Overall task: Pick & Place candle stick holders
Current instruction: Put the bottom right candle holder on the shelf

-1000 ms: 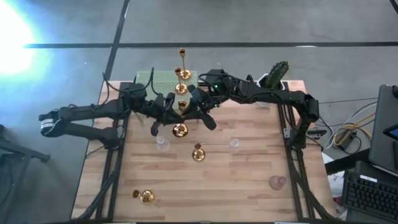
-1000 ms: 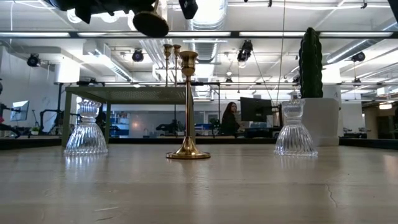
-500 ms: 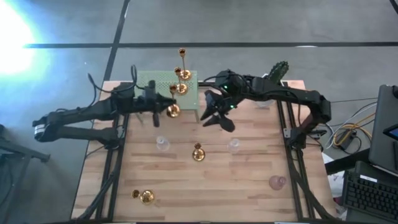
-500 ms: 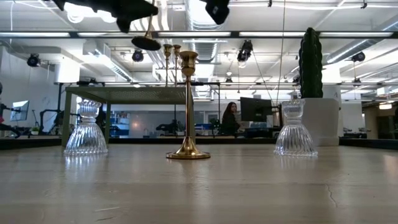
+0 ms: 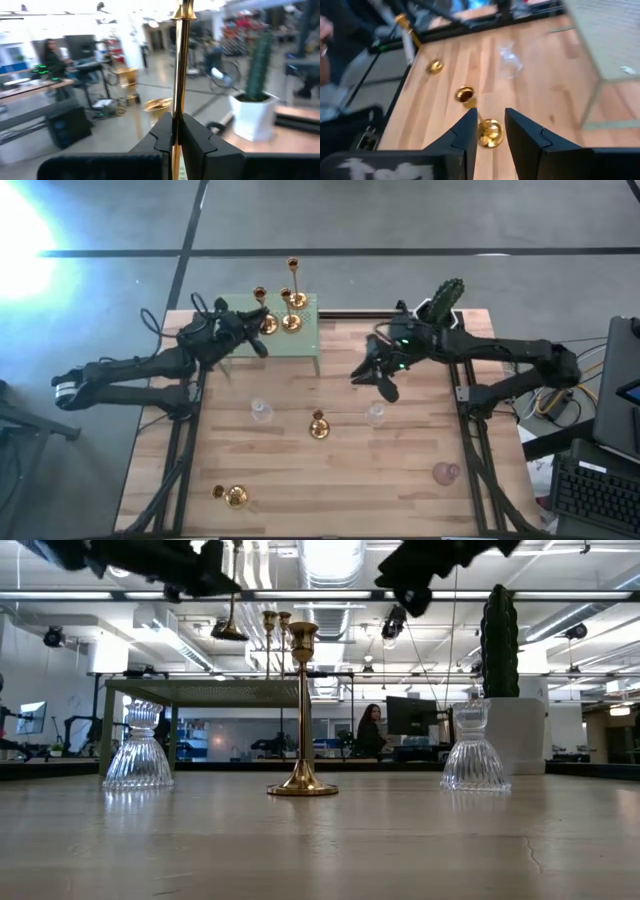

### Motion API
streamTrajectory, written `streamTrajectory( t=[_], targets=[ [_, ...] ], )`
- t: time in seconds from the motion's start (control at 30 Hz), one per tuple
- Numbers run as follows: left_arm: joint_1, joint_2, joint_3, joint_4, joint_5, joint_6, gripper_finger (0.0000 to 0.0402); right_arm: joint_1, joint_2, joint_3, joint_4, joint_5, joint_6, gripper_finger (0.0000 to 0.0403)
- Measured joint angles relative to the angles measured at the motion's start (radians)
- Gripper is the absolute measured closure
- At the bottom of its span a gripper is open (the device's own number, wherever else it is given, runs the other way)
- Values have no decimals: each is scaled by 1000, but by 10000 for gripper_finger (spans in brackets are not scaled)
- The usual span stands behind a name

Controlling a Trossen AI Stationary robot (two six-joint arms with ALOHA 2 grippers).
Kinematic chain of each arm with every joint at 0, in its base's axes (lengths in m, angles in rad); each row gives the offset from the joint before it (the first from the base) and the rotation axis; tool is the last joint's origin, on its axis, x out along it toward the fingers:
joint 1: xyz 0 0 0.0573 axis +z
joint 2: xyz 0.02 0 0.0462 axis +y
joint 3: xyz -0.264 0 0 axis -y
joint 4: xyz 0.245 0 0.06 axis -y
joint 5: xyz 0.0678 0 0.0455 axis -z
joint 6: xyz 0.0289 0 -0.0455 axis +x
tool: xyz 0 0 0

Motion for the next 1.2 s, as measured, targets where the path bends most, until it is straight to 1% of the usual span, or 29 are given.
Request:
streamTrajectory(
  t=[0.07, 0.17, 0.23, 0.3, 0.43, 0.6, 0.7, 0.87, 0.93, 1.0, 1.2],
  targets=[
    [42, -1, -56, 80, -10, -12, 381, 0, -71, -78, 79, 36, 38, 320],
    [114, 0, -101, 143, -10, -49, 381, 0, -169, -173, 169, 83, 70, 326],
    [162, 6, -114, 151, -3, -81, 381, 0, -225, -226, 211, 112, 78, 330],
    [209, 19, -120, 149, 30, -98, 381, 0, -271, -272, 248, 142, 78, 333],
    [290, 67, -99, 160, 75, -111, 381, 0, -329, -335, 302, 207, 76, 334],
    [369, 174, -62, 191, 168, -133, 381, 0, -343, -380, 364, 209, 74, 329],
    [397, 256, -31, 212, 181, -134, 381, 0, -342, -386, 364, 210, 66, 328],
    [425, 387, -3, 352, 206, -128, 381, 0, -342, -387, 364, 210, 62, 336],
    [438, 424, -3, 411, 211, -158, 381, 0, -342, -387, 363, 207, 62, 339],
    [443, 447, -3, 447, 211, -174, 381, 0, -342, -384, 360, 204, 62, 341],
    [442, 471, -3, 442, 205, -166, 381, 0, -342, -380, 358, 203, 45, 344]
  ],
)
